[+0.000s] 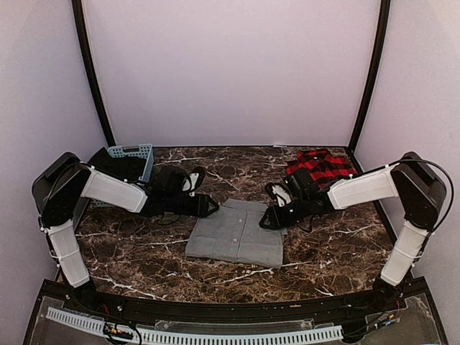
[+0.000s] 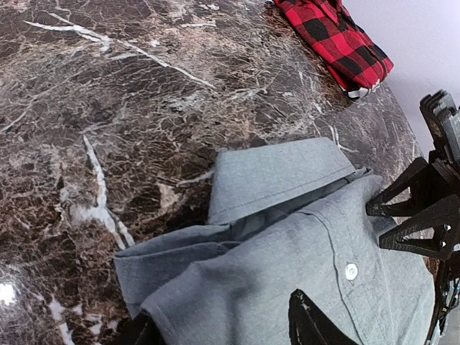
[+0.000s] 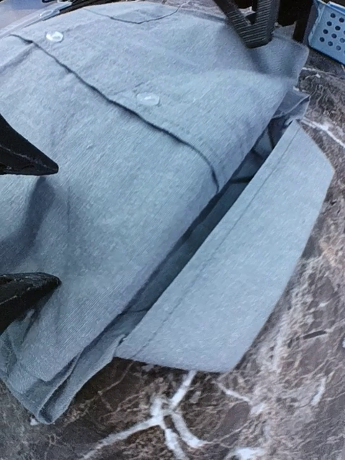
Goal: Fold and stack the long sleeve shirts
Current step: Fold the 2/3-rectangle-folded shirt at the center of the board, then pick up the square-folded shirt from the center of the board.
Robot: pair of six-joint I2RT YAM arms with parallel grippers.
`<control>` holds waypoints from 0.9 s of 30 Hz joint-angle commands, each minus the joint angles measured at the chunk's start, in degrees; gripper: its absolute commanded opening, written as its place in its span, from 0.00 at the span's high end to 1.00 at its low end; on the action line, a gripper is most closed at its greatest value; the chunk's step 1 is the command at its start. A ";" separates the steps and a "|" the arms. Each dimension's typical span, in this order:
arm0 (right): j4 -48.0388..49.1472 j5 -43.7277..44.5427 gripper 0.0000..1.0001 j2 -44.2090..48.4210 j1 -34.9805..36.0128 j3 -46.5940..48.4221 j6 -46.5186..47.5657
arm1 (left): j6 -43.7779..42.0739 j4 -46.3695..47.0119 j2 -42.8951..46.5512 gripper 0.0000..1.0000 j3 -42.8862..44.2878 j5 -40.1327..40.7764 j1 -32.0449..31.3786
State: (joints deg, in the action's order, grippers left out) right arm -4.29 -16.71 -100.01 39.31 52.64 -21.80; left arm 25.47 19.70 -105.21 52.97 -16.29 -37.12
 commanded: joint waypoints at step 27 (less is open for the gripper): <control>-6.25 1.09 0.19 2.09 -3.64 9.49 9.08 | 8.09 -2.22 15.10 0.34 -9.24 10.96 -12.09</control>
State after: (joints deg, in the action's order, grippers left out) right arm -8.01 -11.66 -92.60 38.22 56.12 -17.08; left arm 29.28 16.10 -91.02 45.98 -4.14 -45.15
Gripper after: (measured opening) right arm 0.798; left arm 0.656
